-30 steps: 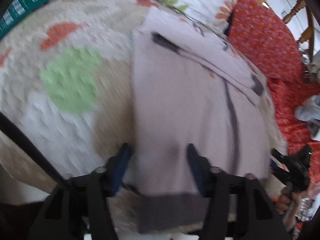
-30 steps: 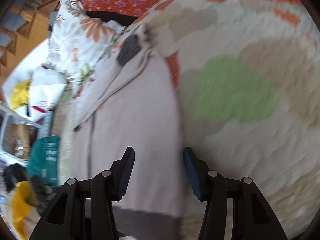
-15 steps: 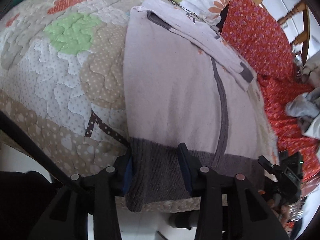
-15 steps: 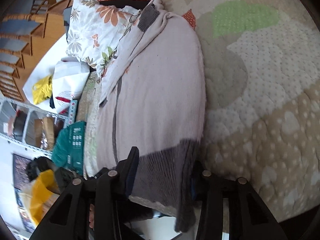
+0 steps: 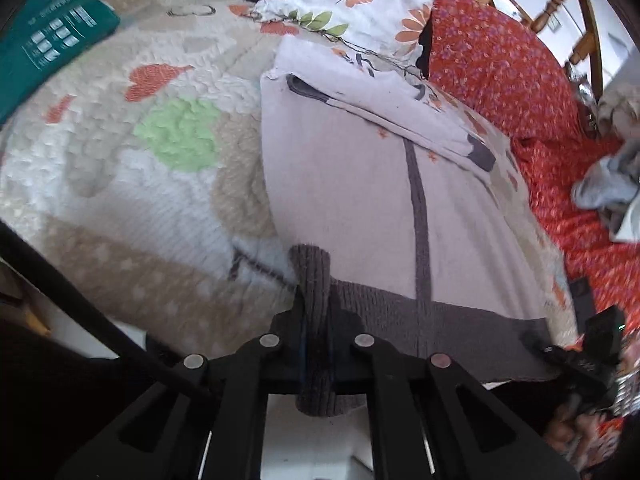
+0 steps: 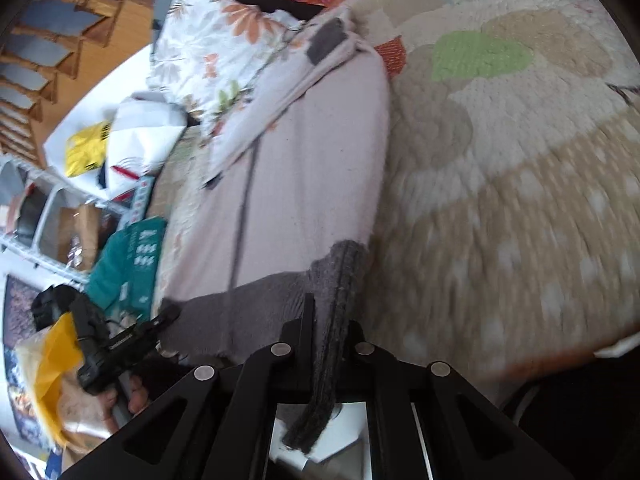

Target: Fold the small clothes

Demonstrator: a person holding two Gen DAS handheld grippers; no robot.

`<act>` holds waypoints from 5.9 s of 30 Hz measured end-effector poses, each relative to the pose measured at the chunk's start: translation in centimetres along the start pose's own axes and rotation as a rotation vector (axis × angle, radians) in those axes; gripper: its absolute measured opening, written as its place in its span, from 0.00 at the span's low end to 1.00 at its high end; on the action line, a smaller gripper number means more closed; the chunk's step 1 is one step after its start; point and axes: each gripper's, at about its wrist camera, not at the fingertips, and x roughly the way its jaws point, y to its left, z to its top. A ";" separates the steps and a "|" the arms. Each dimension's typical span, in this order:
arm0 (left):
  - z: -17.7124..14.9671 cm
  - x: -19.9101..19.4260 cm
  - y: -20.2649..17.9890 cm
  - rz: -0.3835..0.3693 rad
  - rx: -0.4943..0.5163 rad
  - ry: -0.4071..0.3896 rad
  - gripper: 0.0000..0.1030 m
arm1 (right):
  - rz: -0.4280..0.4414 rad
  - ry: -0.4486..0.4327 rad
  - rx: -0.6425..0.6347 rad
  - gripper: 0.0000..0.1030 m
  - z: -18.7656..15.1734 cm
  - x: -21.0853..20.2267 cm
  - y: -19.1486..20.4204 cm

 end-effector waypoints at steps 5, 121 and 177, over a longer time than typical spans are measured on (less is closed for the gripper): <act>-0.3 1.2 1.9 0.006 -0.060 0.045 0.06 | -0.015 0.064 -0.023 0.04 -1.4 0.7 0.5; 25.9 8.9 2.9 0.260 0.112 -0.168 0.70 | -0.276 -0.103 -0.275 0.45 22.2 10.5 7.3; 14.4 10.9 2.5 0.287 0.350 0.062 0.37 | -0.318 -0.069 -0.290 0.51 20.9 11.8 6.8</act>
